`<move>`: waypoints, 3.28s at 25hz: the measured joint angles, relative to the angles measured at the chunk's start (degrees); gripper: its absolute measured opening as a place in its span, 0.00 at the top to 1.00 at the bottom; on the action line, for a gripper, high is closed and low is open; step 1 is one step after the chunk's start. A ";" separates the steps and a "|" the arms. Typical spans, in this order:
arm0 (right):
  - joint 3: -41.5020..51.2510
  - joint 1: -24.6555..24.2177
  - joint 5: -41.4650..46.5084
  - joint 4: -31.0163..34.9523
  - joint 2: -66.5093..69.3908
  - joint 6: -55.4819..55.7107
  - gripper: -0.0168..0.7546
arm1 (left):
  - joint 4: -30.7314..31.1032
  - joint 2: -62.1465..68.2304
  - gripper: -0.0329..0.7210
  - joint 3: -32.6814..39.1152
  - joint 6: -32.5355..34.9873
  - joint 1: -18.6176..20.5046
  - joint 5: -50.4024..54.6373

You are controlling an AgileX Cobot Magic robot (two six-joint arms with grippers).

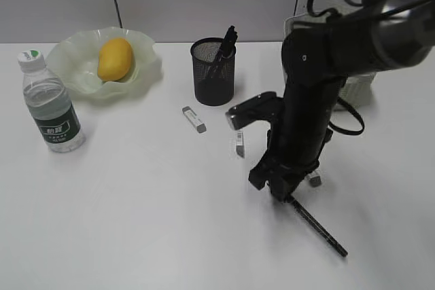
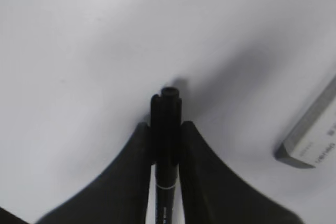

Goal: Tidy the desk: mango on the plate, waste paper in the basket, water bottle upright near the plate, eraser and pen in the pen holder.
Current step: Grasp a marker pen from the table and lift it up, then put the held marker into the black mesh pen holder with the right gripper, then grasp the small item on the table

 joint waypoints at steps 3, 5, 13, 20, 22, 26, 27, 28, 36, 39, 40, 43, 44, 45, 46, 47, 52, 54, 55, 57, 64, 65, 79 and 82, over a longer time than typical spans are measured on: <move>0.12 0.00 -2.30 0.69 -7.08 0.41 0.80 | 0.00 0.00 0.31 0.00 0.00 0.00 0.00; 0.17 0.00 -7.25 0.82 -12.06 0.47 0.80 | 0.00 0.00 0.31 0.00 0.00 0.00 -0.05; 0.17 0.00 -47.01 7.35 -17.84 0.54 0.80 | 0.00 0.00 0.31 0.00 0.00 0.00 -0.04; 0.19 0.00 -79.44 3.58 -9.75 2.24 0.80 | 0.00 0.00 0.31 0.00 0.00 0.00 -0.11; -0.10 0.00 -83.96 0.39 -6.86 3.32 0.80 | 0.00 0.00 0.31 0.00 0.00 0.00 -0.11; -2.42 0.00 -86.88 -2.01 -0.70 3.71 0.80 | 0.00 0.00 0.31 0.00 0.00 0.00 -0.11; -3.30 0.00 -87.09 -2.05 0.84 3.73 0.80 | 0.00 0.00 0.31 0.00 0.00 0.00 -0.11; -4.29 0.00 -87.39 -2.05 2.40 3.77 0.80 | 0.00 0.00 0.31 0.00 0.00 0.00 -0.11; -7.23 -0.18 -87.71 -1.12 9.10 3.84 0.80 | 0.00 0.00 0.31 0.00 0.00 0.00 -0.13; -7.23 -0.18 -87.44 0.39 10.08 3.84 0.80 | 0.00 0.00 0.31 0.00 0.00 0.00 -0.13; -7.23 -0.18 -87.21 0.56 10.21 3.84 0.80 | 0.00 0.00 0.31 0.00 0.00 0.00 -0.13; -7.23 -0.18 -87.20 0.16 10.21 3.84 0.71 | 0.00 0.00 0.31 0.00 0.00 0.00 -0.13; -7.23 -0.18 -87.20 -0.23 10.21 3.84 0.61 | 0.00 0.00 0.31 0.00 0.00 0.00 -0.13; -7.23 -0.18 -87.20 -0.49 10.21 3.84 0.52 | 0.00 0.00 0.31 0.00 0.00 0.00 -0.13; -7.23 -0.18 -87.25 -0.51 10.21 3.86 0.43 | 0.00 0.00 0.31 0.00 0.00 0.00 -0.13; -7.23 -0.18 -87.25 -0.53 10.10 3.86 0.34 | 0.00 0.00 0.31 0.00 0.00 0.00 -0.13; -7.23 -0.18 -83.10 -0.89 6.00 1.20 0.20 | 0.00 0.00 0.31 0.00 0.00 0.00 -0.13; -7.23 -0.18 -78.92 -1.07 2.56 0.20 0.19 | 0.00 0.00 0.31 0.00 0.00 0.00 -0.13; -7.23 -0.18 -75.90 -1.07 0.25 -0.03 0.19 | 0.00 0.00 0.31 0.00 0.00 0.00 -0.13; -7.39 -0.13 -68.35 -1.11 -4.49 -0.16 0.20 | 0.00 0.00 0.31 0.00 0.00 0.00 -0.13; -14.09 -0.18 -22.85 -1.60 -17.50 -0.29 0.26 | 0.00 0.00 0.31 0.00 0.00 0.00 -0.13; -15.20 -0.18 -15.68 -2.06 -18.35 -0.29 0.27 | 0.00 0.00 0.31 0.00 0.00 0.00 -0.13; -11.86 -15.90 21.80 -4.48 -30.75 3.56 0.29 | -0.14 2.07 0.31 0.04 0.00 0.04 -0.18; -4.19 -23.07 21.80 -4.48 -38.74 3.95 0.29 | -0.19 4.61 0.31 0.04 0.00 0.04 -0.10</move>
